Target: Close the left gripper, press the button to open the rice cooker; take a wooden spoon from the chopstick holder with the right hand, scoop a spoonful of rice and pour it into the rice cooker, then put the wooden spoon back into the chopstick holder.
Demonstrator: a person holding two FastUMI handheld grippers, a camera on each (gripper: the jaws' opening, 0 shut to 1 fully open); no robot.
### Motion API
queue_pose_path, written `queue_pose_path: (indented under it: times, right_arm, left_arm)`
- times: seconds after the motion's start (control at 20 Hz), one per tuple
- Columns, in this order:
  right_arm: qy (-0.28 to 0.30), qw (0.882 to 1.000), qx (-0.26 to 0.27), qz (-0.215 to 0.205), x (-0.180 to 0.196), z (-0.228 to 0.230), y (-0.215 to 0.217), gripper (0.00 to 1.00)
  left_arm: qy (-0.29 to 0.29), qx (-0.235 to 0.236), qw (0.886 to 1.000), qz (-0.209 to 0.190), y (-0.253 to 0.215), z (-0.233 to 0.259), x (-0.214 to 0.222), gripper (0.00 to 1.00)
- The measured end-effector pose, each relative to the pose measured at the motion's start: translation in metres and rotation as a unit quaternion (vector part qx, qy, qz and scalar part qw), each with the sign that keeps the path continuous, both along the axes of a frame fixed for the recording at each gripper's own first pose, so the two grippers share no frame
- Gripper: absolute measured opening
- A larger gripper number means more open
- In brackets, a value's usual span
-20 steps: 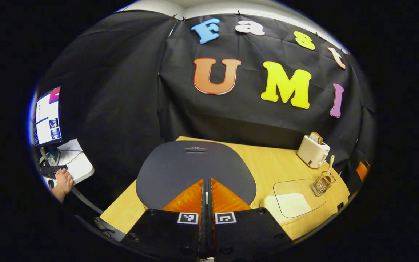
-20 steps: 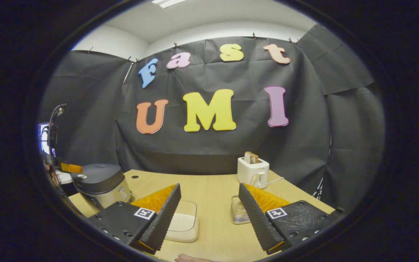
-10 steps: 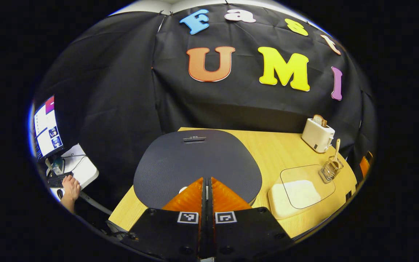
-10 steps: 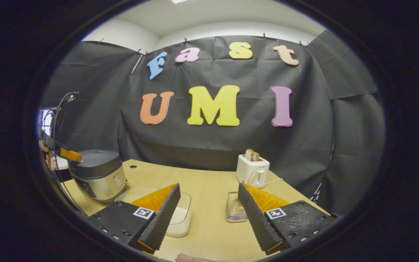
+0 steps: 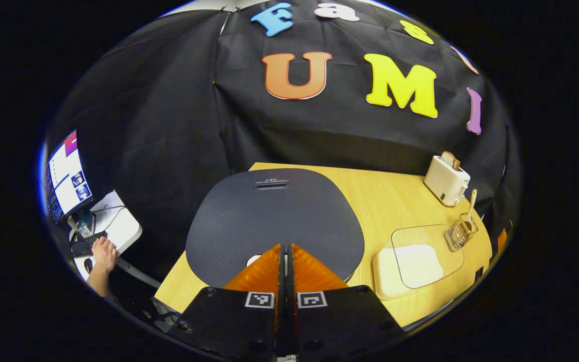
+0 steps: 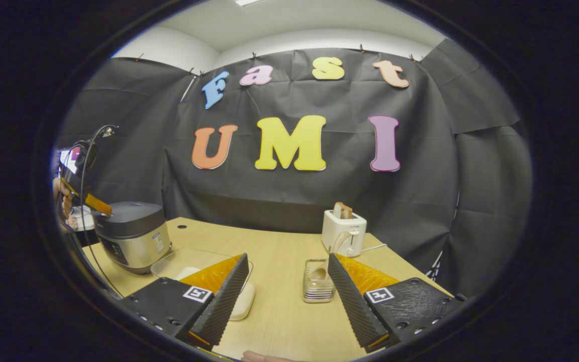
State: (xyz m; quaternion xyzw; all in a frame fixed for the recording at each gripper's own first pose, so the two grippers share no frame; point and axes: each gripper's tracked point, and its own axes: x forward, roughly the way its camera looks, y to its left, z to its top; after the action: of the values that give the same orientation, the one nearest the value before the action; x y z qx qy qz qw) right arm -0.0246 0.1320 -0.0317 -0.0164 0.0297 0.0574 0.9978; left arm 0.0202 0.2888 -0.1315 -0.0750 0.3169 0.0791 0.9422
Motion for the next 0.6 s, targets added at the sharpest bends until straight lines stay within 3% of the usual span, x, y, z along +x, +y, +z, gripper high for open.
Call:
queue_pose_path:
  times: [0.05, 0.25, 0.45, 0.6]
  right_arm:
    - [-0.002, 1.000, -0.006, 0.003, 0.000, -0.001, -0.001, 0.96]
    - [-0.004, 0.999, -0.032, 0.002, 0.006, -0.007, -0.015, 0.95]
    - [0.011, 0.999, -0.033, 0.003, 0.013, -0.028, -0.033, 0.96]
    - [0.045, 0.999, -0.013, 0.006, 0.024, -0.049, -0.048, 0.95]
  left_arm:
    - [-0.005, -0.008, 1.000, 0.013, 0.000, 0.006, 0.000, 0.03]
    - [-0.067, 0.041, 0.996, 0.032, 0.001, 0.047, 0.006, 0.03]
    - [-0.137, 0.060, 0.987, 0.052, -0.005, 0.085, 0.010, 0.03]
    - [-0.181, 0.060, 0.981, 0.044, -0.019, 0.105, 0.012, 0.16]
